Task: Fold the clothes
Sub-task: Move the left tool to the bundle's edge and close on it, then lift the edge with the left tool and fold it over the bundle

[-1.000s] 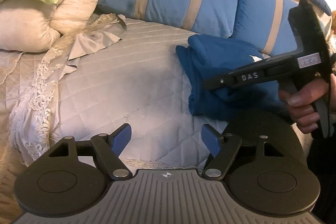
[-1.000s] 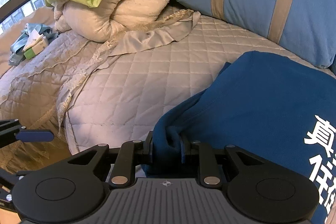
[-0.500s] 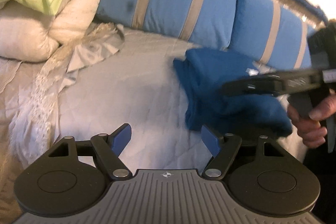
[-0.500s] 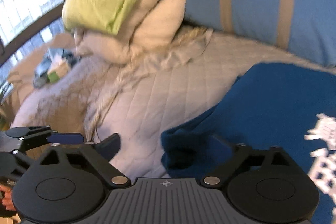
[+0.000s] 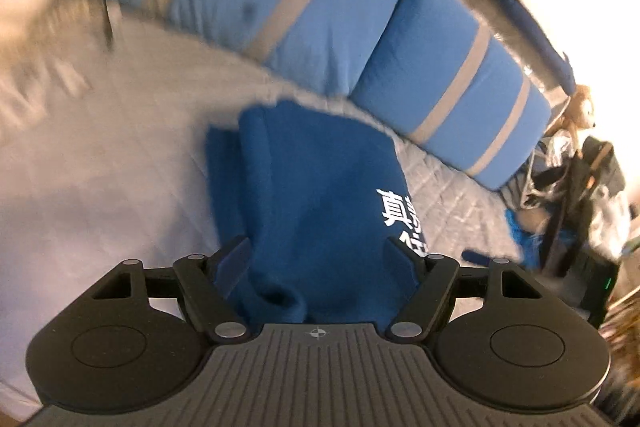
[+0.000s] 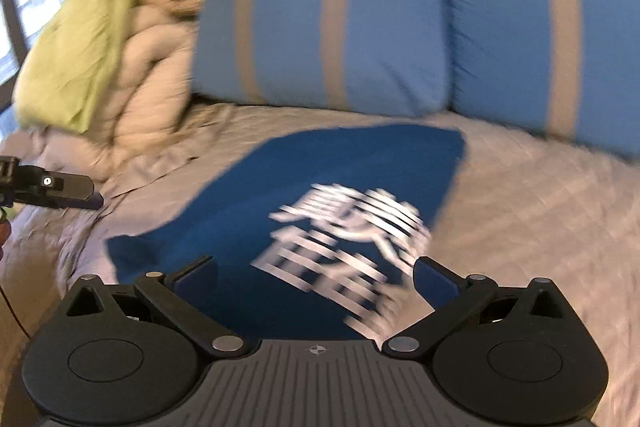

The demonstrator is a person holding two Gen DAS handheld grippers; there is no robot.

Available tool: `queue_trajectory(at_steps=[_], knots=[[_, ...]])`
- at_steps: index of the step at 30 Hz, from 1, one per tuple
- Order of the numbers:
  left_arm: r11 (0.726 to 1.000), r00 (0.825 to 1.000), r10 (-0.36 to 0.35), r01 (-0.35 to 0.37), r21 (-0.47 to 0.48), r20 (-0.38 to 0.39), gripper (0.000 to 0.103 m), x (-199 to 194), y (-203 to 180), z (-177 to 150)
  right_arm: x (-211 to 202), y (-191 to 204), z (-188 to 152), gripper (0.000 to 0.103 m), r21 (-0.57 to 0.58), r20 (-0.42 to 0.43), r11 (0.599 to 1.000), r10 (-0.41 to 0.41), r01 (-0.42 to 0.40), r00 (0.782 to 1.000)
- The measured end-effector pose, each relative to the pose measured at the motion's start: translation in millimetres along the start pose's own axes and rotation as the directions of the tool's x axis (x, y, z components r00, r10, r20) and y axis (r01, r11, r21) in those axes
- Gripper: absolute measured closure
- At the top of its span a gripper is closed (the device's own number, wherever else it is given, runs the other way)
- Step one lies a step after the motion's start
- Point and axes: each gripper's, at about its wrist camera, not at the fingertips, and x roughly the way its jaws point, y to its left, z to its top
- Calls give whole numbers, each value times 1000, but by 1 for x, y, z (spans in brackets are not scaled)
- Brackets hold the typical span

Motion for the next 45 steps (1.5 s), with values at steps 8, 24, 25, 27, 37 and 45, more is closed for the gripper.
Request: queue_trajectory(at_steps=[8, 24, 25, 27, 37, 45], knots=[[988, 985, 48, -71, -136, -166, 47, 43, 22, 1, -17, -43, -13, 0, 180, 88, 982, 49, -65, 995], [995, 994, 26, -36, -97, -108, 90, -1, 24, -14, -14, -50, -15, 0, 232, 86, 968, 79, -97, 993], [996, 994, 35, -43, -79, -101, 90, -5, 22, -15, -14, -50, -16, 0, 232, 86, 968, 77, -95, 993], [996, 993, 51, -58, -64, -102, 90, -11, 23, -17, -14, -50, -16, 0, 232, 84, 968, 74, -92, 994], [986, 981, 121, -137, -98, -154, 87, 10, 52, -36, -9, -47, -16, 0, 203, 52, 976, 65, -75, 996], [991, 991, 47, -63, -120, -125, 29, 4, 58, -18, 1, -52, -6, 0, 224, -24, 973, 68, -61, 997]])
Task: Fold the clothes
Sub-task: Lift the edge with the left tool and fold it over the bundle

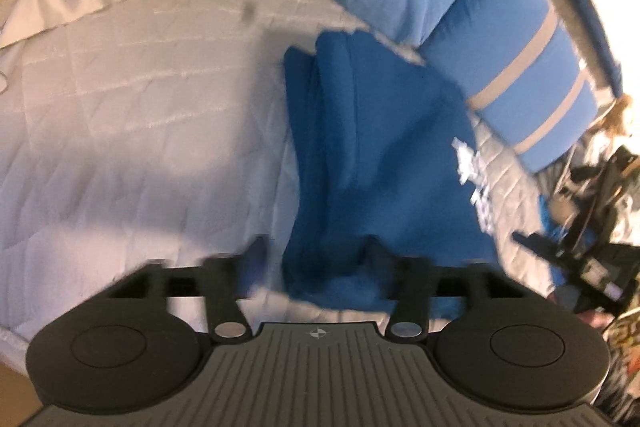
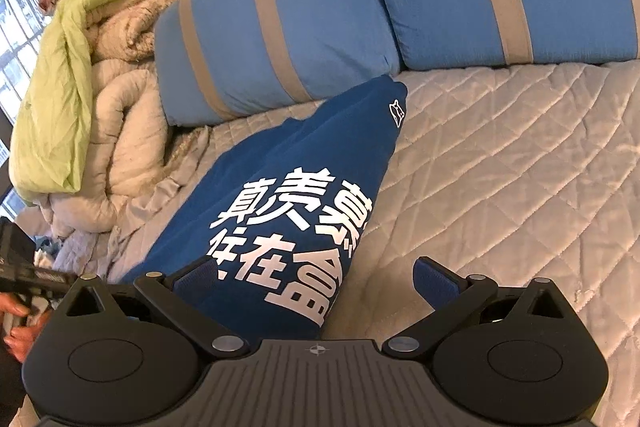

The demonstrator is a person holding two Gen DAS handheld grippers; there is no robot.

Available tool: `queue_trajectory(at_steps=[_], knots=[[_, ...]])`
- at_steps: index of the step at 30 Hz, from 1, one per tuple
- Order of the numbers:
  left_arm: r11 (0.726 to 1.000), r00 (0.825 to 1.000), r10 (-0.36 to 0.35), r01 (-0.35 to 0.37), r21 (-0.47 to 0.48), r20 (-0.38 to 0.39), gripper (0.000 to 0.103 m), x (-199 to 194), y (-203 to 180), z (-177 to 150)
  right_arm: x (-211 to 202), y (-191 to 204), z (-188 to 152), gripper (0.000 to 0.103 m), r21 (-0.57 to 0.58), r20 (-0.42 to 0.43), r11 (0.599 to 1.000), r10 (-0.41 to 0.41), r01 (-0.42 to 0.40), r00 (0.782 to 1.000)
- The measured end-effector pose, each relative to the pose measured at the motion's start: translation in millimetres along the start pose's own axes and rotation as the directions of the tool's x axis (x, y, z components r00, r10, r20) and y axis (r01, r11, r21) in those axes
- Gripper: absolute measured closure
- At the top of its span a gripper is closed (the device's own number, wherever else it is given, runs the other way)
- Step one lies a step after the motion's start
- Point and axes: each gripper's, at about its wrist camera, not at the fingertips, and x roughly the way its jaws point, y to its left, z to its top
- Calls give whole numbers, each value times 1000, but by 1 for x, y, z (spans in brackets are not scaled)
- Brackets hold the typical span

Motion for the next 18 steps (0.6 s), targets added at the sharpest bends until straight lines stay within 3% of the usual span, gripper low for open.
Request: queue_trajectory(at_steps=[1, 3, 10, 15, 18], knots=[[1000, 1000, -22, 22, -7, 0, 23, 2, 1, 3, 2, -1, 4, 0, 5, -9, 1000, -4, 4, 1000], [998, 998, -62, 62, -19, -4, 22, 6, 4, 9, 5, -3, 11, 0, 18, -25, 1000, -10, 10, 1000], [993, 985, -110, 104, -53, -131, 21, 49, 26, 10, 33, -15, 47, 0, 50, -65, 999, -9, 13, 998], [954, 956, -276, 260, -148, -97, 19, 51, 53, 6, 64, -31, 72, 0, 89, -92, 996, 37, -29, 995], [917, 932, -352, 326, -229, -85, 27, 57, 62, 0, 90, -44, 84, 0, 117, -103, 992, 60, -48, 993]])
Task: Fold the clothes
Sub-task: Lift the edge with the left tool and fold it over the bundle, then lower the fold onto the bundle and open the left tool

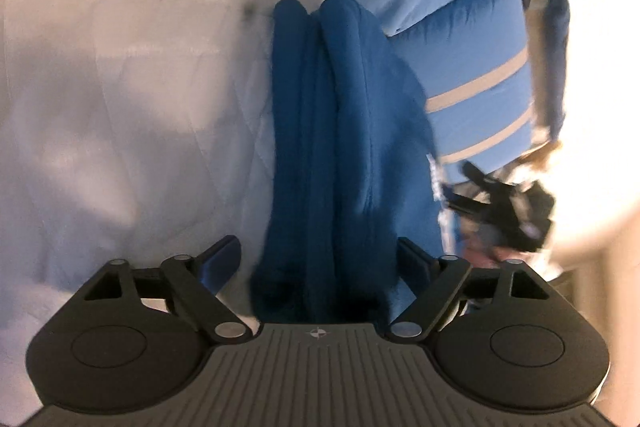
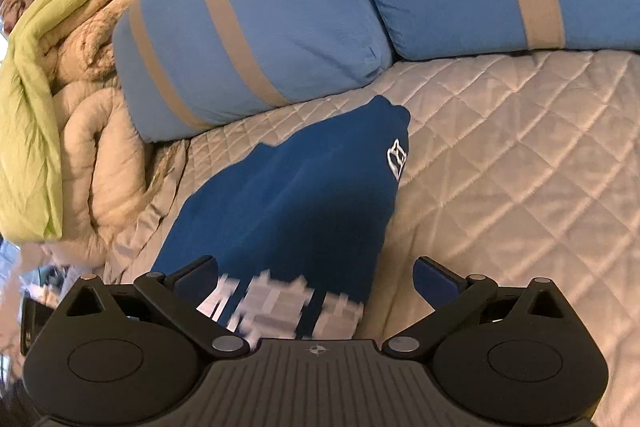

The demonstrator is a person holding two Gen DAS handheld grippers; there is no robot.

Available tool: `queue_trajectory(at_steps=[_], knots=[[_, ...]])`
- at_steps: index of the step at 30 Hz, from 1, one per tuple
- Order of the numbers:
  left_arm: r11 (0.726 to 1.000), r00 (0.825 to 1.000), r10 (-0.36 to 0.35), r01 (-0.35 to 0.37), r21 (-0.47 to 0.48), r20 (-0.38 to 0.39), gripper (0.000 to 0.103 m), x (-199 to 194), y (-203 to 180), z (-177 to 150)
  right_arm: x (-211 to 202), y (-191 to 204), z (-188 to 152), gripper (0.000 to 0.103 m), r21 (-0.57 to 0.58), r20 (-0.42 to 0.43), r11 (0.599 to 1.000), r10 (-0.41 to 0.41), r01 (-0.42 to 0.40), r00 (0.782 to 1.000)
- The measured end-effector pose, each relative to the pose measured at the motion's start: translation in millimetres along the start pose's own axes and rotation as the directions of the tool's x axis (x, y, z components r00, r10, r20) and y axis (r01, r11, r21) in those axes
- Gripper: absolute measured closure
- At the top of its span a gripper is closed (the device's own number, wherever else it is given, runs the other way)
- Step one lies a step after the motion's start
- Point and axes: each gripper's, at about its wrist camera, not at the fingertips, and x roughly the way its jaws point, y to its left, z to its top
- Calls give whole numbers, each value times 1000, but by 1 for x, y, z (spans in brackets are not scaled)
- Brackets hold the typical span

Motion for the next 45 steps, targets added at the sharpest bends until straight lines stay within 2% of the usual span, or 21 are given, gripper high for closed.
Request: queue_trajectory(at_steps=[2, 5, 7, 10, 11, 12, 15, 18, 22, 27, 30, 32, 33, 34, 35, 36, 37, 38, 40, 42, 45], knots=[[1000, 1000, -19, 19, -22, -6, 39, 4, 3, -3, 17, -8, 7, 0, 18, -14, 1000, 16, -16, 1000], [996, 998, -47, 44, -75, -33, 66, 10, 6, -9, 41, -20, 16, 3, 54, -35, 997, 48, -46, 998], [996, 998, -55, 52, -69, -34, 69, 14, 5, -13, 55, -28, 17, 13, 114, -44, 990, 89, -83, 995], [1000, 1000, -10, 9, -15, -2, 73, 11, -6, -17, 71, -35, 14, 32, 195, -54, 974, 128, -116, 990], [1000, 1000, 17, -17, 11, 11, 73, 8, -13, -19, 76, -37, 12, 49, 221, -56, 967, 140, -124, 989], [999, 999, 39, -40, 37, 26, 75, 5, -21, -20, 79, -38, 11, 58, 239, -60, 963, 145, -127, 988], [992, 996, 61, -68, 109, 68, 77, -7, -51, -25, 67, -28, 15, 73, 214, -51, 968, 145, -131, 988], [986, 996, 29, -43, 163, 83, 77, -22, -75, -33, 41, -8, 19, 75, 140, -17, 979, 154, -150, 988], [972, 991, 50, -77, 223, 124, 77, -39, -98, -42, 17, 17, 21, 76, 56, 3, 985, 163, -163, 987], [959, 965, 67, -131, 250, 252, 78, -74, -112, -26, 12, 53, 42, 77, -19, 40, 980, 199, -198, 979], [947, 933, 61, -166, 274, 354, 76, -105, -125, -9, 14, 90, 73, 76, -87, 98, 966, 252, -244, 963], [928, 892, 101, -244, 281, 441, 68, -119, -132, 11, 19, 116, 94, 69, -141, 153, 958, 269, -249, 951], [920, 859, 141, -297, 256, 492, 64, -124, -130, 21, 27, 126, 101, 54, -175, 174, 960, 249, -219, 953], [913, 827, 189, -346, 215, 529, 48, -128, -126, 30, 35, 136, 109, 39, -208, 195, 960, 230, -189, 953], [902, 797, 247, -397, 169, 551, 36, -129, -121, 38, 43, 144, 113, 3, -243, 207, 960, 192, -140, 959], [879, 760, 312, -458, 130, 570, 35, -128, -117, 42, 53, 150, 109, 1, -283, 200, 958, 110, -50, 974], [849, 722, 369, -518, 103, 585, 35, -127, -114, 41, 62, 156, 106, 0, -324, 196, 945, 28, 38, 980], [818, 694, 409, -567, 99, 592, 35, -124, -112, 37, 68, 159, 101, 0, -358, 199, 928, -34, 105, 979], [767, 673, 436, -625, 145, 598, 34, -117, -111, 22, 61, 156, 82, 0, -399, 218, 904, -67, 152, 974], [725, 663, 445, -661, 193, 602, 34, -109, -111, 6, 53, 153, 65, 0, -433, 233, 881, -97, 192, 968], [690, 663, 448, -683, 240, 600, 34, -95, -114, -19, 30, 143, 45, 0, -447, 227, 868, -125, 217, 966]])
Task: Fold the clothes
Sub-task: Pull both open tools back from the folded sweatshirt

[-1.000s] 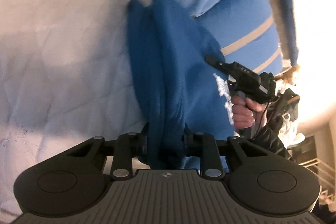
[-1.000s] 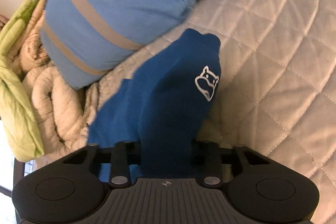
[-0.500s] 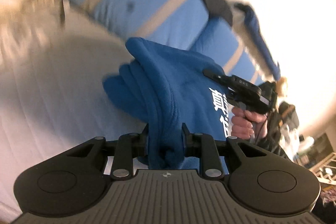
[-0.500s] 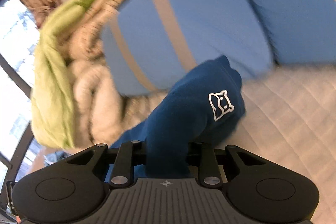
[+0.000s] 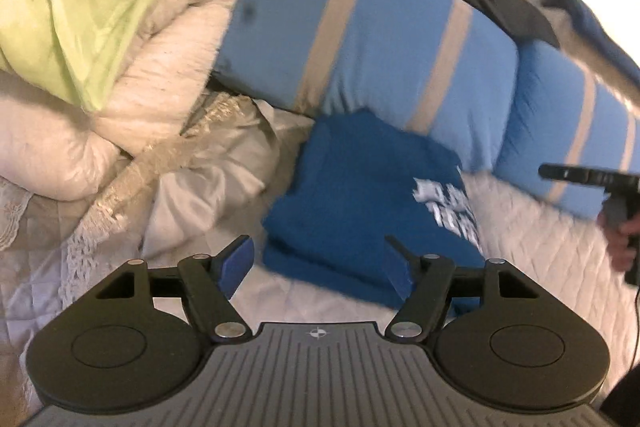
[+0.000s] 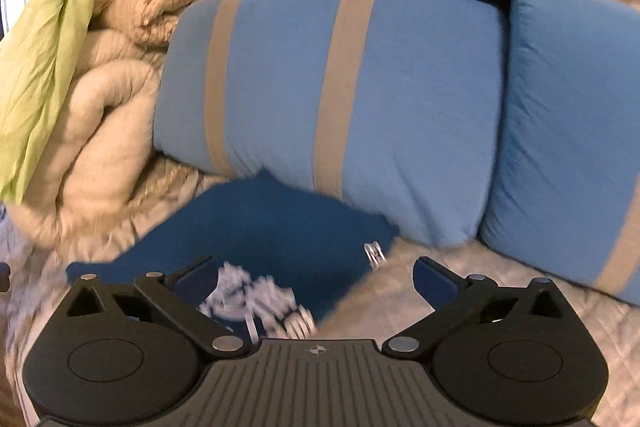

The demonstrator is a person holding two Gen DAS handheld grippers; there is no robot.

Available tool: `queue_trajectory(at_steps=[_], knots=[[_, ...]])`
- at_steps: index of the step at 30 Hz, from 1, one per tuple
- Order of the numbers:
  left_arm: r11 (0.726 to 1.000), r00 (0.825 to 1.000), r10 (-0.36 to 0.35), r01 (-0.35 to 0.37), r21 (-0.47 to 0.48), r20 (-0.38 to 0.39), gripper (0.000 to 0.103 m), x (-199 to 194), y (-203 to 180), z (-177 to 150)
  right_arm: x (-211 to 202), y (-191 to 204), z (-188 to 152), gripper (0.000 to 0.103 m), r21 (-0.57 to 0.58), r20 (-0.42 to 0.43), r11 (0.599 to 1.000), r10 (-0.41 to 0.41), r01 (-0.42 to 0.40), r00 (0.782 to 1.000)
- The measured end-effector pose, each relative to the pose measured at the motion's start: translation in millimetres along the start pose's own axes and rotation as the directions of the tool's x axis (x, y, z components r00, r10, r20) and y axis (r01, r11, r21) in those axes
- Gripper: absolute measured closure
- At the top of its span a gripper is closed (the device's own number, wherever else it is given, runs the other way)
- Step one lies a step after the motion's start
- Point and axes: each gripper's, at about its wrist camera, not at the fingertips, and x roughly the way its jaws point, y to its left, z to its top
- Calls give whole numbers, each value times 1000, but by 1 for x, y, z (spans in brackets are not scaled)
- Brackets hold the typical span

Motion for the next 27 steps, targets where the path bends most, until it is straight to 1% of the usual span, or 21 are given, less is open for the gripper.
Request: queue_trajectory(at_steps=[5, 8, 12, 18, 22, 25, 27], knots=[[999, 1000, -29, 29, 44, -6, 34, -10, -22, -18, -55, -17, -22, 0, -29, 0, 996, -82, 82, 997], [996, 998, -59, 59, 60, -7, 33, -16, -31, -24, -95, -31, -39, 0, -54, 12, 987, -150, 151, 989], [994, 996, -92, 91, 64, 9, 31, -24, -45, -30, -151, -51, -66, 0, -71, 37, 964, -256, 258, 966], [989, 993, -117, 115, 89, 18, 31, -28, -69, -37, -223, -83, -106, 0, 14, 20, 935, -355, 355, 935], [986, 993, -117, 113, 124, 18, 30, -28, -81, -42, -266, -102, -137, 0, 52, 6, 908, -416, 415, 909], [981, 994, -109, 108, 159, 0, 30, -21, -86, -44, -292, -116, -162, 0, 96, -16, 885, -455, 455, 890], [982, 995, -98, 99, 161, -12, 30, -16, -86, -45, -304, -123, -178, 0, 115, -27, 872, -476, 475, 879]])
